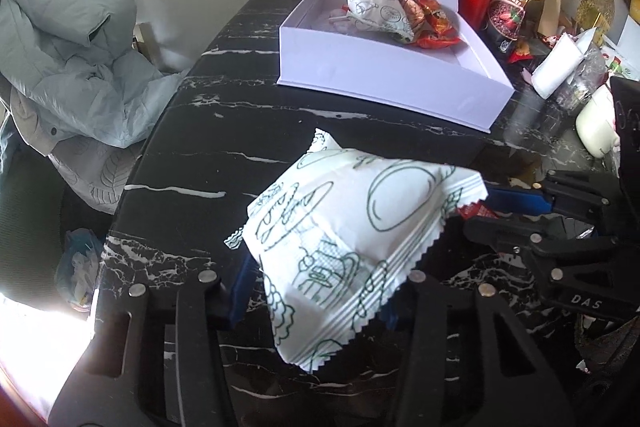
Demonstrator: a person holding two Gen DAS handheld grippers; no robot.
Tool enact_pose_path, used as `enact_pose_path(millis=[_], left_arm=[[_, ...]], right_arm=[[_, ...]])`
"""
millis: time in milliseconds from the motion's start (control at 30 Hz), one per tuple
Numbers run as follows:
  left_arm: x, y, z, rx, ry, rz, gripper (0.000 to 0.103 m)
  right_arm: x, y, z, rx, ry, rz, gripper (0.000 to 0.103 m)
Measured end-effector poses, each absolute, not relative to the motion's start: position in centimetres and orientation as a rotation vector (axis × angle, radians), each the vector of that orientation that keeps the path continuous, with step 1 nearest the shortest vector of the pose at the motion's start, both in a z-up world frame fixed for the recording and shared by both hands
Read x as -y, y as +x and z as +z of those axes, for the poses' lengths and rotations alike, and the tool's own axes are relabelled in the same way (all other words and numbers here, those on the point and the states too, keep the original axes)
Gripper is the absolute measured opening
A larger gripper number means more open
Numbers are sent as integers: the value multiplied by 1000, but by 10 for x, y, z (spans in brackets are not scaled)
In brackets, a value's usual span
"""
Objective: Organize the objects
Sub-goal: 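Carry bread bag with left gripper toward white box while right gripper carries sauce packet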
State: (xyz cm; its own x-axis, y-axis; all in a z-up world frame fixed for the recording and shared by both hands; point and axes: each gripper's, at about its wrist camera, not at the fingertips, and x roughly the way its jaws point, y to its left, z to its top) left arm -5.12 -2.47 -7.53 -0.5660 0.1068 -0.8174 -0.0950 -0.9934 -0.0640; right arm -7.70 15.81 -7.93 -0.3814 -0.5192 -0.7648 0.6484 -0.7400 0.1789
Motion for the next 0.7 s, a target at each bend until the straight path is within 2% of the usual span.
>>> enact_pose_path(millis=[700], left_arm=[[26, -37, -15, -5, -1234, 2787, 47]], right_arm=[[-145, -70, -28, -242, 960, -2133, 29]])
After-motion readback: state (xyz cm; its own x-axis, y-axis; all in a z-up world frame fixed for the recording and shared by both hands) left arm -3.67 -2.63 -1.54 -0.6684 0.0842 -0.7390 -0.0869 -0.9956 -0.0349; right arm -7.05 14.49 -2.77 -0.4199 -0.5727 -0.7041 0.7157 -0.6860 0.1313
